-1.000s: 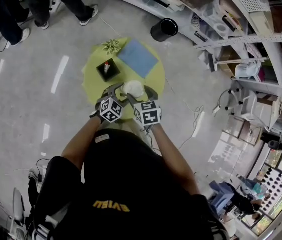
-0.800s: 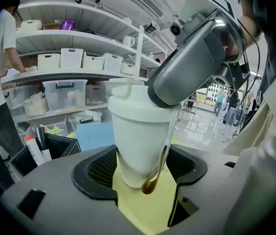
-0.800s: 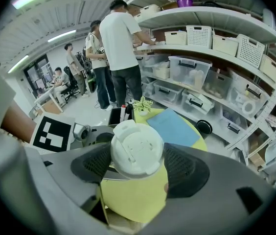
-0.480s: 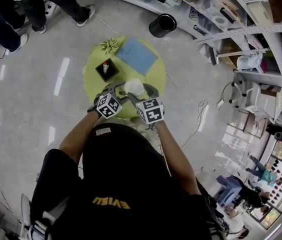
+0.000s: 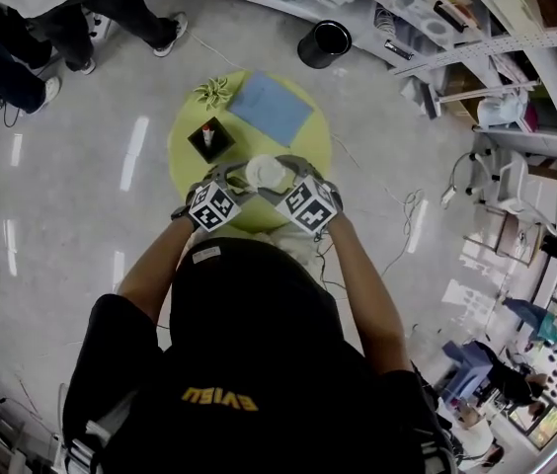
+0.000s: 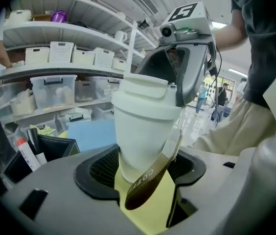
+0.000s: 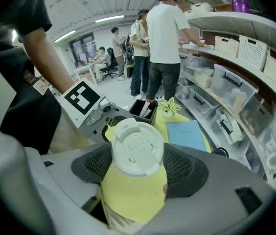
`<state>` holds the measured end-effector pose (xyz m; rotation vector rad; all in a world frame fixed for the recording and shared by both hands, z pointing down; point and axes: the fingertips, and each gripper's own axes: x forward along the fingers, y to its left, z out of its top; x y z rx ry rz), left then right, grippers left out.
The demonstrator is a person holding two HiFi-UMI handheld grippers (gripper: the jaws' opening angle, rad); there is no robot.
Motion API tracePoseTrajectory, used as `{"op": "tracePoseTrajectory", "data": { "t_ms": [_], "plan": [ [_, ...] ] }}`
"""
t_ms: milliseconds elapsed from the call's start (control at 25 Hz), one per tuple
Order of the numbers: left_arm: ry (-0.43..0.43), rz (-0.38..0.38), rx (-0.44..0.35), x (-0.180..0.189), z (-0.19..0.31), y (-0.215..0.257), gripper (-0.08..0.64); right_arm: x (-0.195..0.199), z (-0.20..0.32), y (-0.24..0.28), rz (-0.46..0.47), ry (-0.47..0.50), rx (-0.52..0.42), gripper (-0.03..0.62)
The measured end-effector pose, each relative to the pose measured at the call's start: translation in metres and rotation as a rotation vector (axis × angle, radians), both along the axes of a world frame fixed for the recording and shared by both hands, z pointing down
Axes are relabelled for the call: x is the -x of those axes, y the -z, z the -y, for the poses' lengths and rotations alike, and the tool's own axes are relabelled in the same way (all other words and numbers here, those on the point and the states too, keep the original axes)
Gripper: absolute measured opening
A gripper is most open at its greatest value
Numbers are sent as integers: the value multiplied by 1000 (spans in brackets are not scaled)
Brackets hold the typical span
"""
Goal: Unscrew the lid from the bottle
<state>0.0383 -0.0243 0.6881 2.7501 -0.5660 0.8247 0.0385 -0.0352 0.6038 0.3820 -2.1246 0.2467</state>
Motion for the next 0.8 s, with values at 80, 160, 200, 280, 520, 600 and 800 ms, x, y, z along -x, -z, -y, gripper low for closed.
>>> {"op": "tracePoseTrajectory", "data": {
  "t_ms": [80, 160, 200, 280, 520, 600, 800],
  "plan": [
    [2, -7, 11, 0, 1, 0, 298, -1, 1, 1, -2, 37, 5, 327],
    [2, -5, 17, 1, 0, -2, 293, -1, 1, 0, -7, 56, 7, 327],
    [2, -4, 21, 1, -1, -4, 291, -1, 0, -1, -8, 59, 6, 328],
    [2, -2, 28, 2, -2, -5, 288, 0, -1, 0, -12, 52, -2, 328],
    [-11, 16, 24, 4, -2, -9, 279, -2, 8, 11, 117, -206, -7, 356],
    [-14, 22, 17, 4, -1, -10, 278, -2, 12, 14, 148, -304, -12, 362],
    [-10, 74, -39, 4, 2, -11, 282, -11, 14, 13, 120, -517, -75, 408]
  ]
}}
